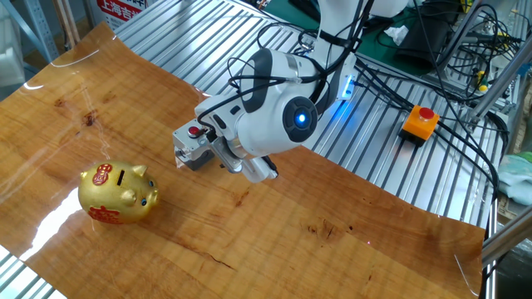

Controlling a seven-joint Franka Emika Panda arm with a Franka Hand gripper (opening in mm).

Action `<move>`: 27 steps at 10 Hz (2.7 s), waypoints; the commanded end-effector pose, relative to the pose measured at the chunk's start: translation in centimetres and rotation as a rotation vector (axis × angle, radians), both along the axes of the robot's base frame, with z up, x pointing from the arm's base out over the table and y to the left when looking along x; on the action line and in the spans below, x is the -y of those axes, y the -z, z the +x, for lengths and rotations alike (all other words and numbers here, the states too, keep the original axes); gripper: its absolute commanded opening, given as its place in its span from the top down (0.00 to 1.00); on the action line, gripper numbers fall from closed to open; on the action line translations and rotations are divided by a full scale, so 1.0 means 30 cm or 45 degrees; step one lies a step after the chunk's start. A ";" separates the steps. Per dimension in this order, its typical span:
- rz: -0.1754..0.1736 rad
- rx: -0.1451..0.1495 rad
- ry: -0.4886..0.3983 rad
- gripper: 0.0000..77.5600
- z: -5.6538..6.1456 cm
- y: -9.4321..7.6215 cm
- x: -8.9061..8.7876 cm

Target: Drop coins into a piggy bank

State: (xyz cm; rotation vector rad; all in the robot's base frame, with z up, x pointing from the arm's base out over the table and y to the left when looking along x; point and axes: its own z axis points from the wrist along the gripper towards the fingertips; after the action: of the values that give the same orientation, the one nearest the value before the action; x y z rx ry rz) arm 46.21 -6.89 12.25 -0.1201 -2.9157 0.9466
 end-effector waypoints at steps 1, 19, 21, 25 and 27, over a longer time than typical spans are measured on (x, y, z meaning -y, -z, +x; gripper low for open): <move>0.001 0.001 -0.002 0.98 0.003 -0.003 0.000; -0.015 0.039 0.047 0.00 -0.003 -0.016 0.000; -0.015 0.039 0.047 0.00 -0.003 -0.016 0.000; -0.015 0.039 0.047 0.00 -0.003 -0.016 0.000; -0.015 0.039 0.047 0.00 -0.003 -0.016 0.000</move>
State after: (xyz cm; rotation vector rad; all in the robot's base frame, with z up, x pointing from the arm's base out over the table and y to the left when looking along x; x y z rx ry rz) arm 46.04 -6.88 12.63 -0.1874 -2.9236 0.9625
